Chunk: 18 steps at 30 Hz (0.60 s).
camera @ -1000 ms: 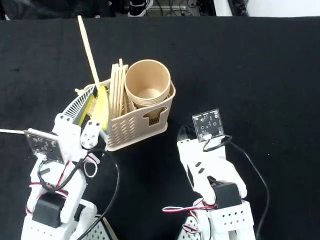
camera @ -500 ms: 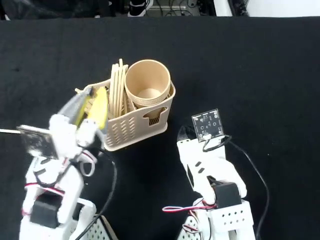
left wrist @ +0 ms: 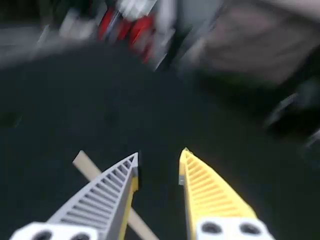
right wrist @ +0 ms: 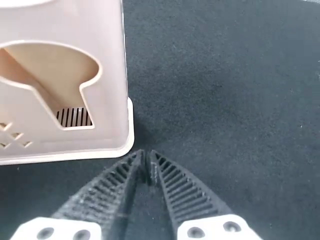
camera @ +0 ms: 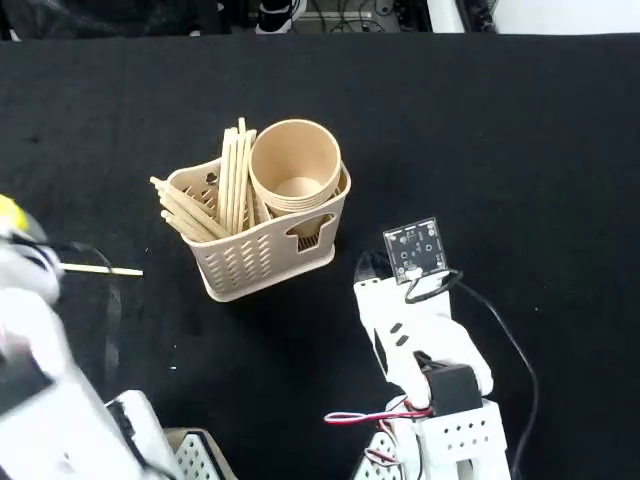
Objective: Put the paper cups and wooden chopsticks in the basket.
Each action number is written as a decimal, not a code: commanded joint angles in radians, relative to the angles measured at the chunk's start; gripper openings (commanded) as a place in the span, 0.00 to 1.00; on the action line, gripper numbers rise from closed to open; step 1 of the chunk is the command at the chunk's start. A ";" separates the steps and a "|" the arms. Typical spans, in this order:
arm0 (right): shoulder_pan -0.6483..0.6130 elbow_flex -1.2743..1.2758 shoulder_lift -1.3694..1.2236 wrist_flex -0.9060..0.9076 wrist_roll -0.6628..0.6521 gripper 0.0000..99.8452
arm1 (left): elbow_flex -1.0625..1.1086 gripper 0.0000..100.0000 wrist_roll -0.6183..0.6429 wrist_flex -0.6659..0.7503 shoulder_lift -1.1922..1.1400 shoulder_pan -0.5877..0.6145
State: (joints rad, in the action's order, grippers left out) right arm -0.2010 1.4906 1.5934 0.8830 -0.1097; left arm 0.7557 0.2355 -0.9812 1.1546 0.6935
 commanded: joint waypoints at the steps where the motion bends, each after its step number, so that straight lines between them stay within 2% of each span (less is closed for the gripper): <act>1: -0.009 -0.004 0.010 -0.014 -0.008 0.03 | -0.064 0.15 0.014 0.095 -0.427 0.124; 9: -0.009 -0.004 0.010 -0.012 -0.008 0.03 | -0.297 0.15 0.018 0.138 -0.985 0.171; 18: -0.009 -0.004 0.010 -0.012 -0.008 0.03 | -0.595 0.15 0.143 0.130 -1.442 0.168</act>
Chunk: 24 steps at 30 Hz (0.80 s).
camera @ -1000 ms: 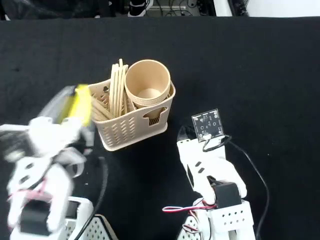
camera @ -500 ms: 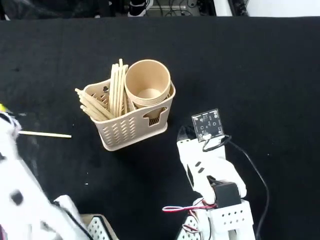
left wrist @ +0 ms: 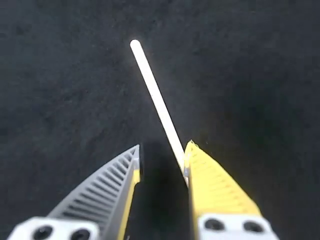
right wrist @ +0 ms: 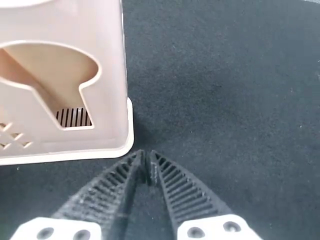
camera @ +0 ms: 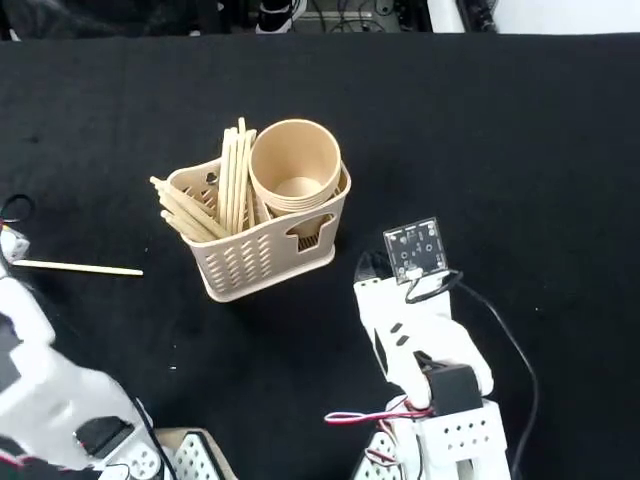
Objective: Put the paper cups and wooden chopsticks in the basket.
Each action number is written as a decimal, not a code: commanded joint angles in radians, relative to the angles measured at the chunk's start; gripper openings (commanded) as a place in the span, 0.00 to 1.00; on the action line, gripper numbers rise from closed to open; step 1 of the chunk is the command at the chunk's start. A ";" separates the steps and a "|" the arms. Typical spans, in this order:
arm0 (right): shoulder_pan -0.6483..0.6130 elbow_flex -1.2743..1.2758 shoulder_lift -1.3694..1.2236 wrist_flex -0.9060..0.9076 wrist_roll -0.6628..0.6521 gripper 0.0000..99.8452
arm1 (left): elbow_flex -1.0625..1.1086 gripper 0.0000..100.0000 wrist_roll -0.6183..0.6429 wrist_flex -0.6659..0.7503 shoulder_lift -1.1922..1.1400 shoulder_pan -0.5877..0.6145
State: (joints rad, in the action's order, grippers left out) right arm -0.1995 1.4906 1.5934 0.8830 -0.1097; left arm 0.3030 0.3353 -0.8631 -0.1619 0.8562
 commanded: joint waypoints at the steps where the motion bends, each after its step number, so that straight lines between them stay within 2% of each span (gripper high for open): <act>1: -0.011 -0.004 0.010 -0.012 -0.008 0.03 | -0.163 0.15 0.055 0.012 -0.160 0.005; 11: -0.012 0.005 0.010 -0.020 -0.009 0.03 | -0.217 0.14 0.066 -0.012 -0.272 0.010; 15: -0.012 0.005 0.010 -0.020 -0.009 0.03 | -0.306 0.02 0.052 -0.147 -0.272 0.004; 20: -0.012 0.005 0.010 -0.020 -0.009 0.03 | -0.507 0.03 0.028 -0.367 -0.270 -0.015; 24: -0.012 0.005 0.010 -0.020 -0.009 0.03 | -0.702 0.03 0.026 -0.605 -0.255 -0.054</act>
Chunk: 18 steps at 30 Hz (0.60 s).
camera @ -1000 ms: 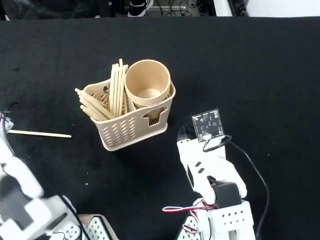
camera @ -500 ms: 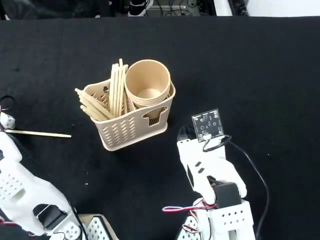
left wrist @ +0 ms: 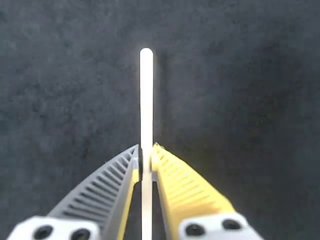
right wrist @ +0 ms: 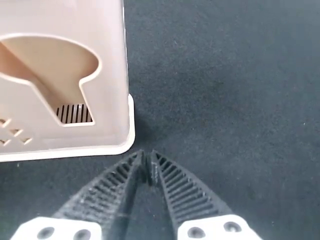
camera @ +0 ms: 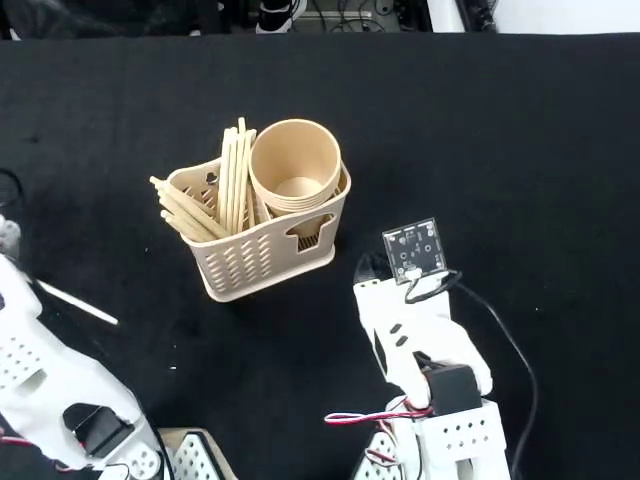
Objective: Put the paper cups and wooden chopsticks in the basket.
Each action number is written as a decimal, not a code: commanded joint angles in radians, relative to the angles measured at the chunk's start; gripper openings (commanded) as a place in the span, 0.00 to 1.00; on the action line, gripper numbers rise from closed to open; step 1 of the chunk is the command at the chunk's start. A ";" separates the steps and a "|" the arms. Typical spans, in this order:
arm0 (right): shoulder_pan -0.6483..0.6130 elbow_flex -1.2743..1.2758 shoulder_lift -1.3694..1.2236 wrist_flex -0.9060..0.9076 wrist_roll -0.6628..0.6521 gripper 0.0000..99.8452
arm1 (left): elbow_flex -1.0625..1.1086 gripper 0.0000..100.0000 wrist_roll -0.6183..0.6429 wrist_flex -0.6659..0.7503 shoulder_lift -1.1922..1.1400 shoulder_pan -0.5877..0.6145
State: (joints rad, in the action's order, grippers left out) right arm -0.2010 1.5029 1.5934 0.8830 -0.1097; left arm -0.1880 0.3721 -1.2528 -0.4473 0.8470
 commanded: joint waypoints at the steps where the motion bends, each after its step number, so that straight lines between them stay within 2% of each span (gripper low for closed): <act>1: -0.011 -0.007 0.010 -0.020 -0.009 0.03 | -0.260 0.03 -0.011 -0.279 0.044 -0.059; 5: -0.011 -0.007 0.010 -0.020 -0.009 0.03 | -0.433 0.03 -0.011 -0.511 0.137 -0.128; 11: -0.011 -0.007 0.010 -0.020 -0.009 0.03 | -0.433 0.03 -0.011 -0.506 0.399 -0.248; 18: -0.011 -0.007 0.010 -0.020 -0.009 0.03 | -0.410 0.03 -0.012 -0.479 0.865 -0.426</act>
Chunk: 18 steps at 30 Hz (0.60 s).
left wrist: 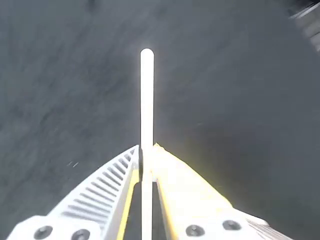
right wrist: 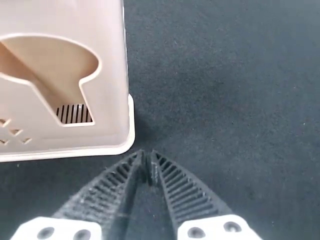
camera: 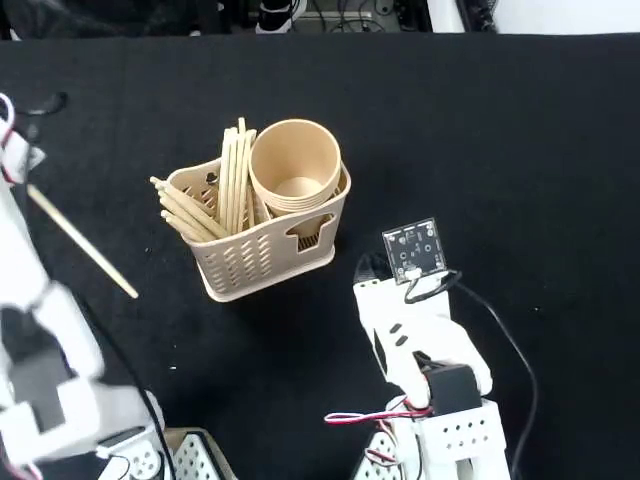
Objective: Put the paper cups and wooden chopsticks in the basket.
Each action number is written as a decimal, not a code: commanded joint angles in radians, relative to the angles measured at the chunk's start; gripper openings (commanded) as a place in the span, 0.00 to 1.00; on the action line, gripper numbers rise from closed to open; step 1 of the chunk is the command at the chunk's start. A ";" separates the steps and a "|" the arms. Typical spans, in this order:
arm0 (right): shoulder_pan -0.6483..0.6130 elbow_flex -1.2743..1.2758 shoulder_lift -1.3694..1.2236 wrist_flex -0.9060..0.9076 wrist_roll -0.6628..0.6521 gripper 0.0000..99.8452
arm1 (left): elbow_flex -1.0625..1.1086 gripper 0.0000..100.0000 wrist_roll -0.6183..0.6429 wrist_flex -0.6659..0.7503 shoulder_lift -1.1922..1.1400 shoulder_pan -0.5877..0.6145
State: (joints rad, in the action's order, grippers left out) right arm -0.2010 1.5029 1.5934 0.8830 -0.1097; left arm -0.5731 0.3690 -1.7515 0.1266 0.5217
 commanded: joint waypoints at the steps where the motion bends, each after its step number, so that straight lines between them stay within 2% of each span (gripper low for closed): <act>1: -0.011 -0.007 0.010 -0.020 -0.009 0.03 | -0.012 0.03 -0.009 0.051 0.356 -0.128; 4: -0.011 -0.007 0.010 -0.020 -0.009 0.03 | 0.093 0.03 -0.009 0.212 0.552 -0.188; 8: -0.011 -0.007 0.010 -0.020 -0.009 0.03 | 0.389 0.03 -0.009 0.512 0.798 -0.259; 13: -0.009 -0.007 0.010 -0.020 -0.009 0.03 | 0.923 0.03 -0.081 0.907 1.099 -0.378; 18: -0.008 -0.007 0.012 -0.020 -0.009 0.03 | 1.452 0.03 -0.132 1.425 1.364 -0.467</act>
State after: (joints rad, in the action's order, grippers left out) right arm -0.2010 1.5029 1.5934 0.8830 -0.1097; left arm 0.4488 0.2862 -0.7465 1.3065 0.1135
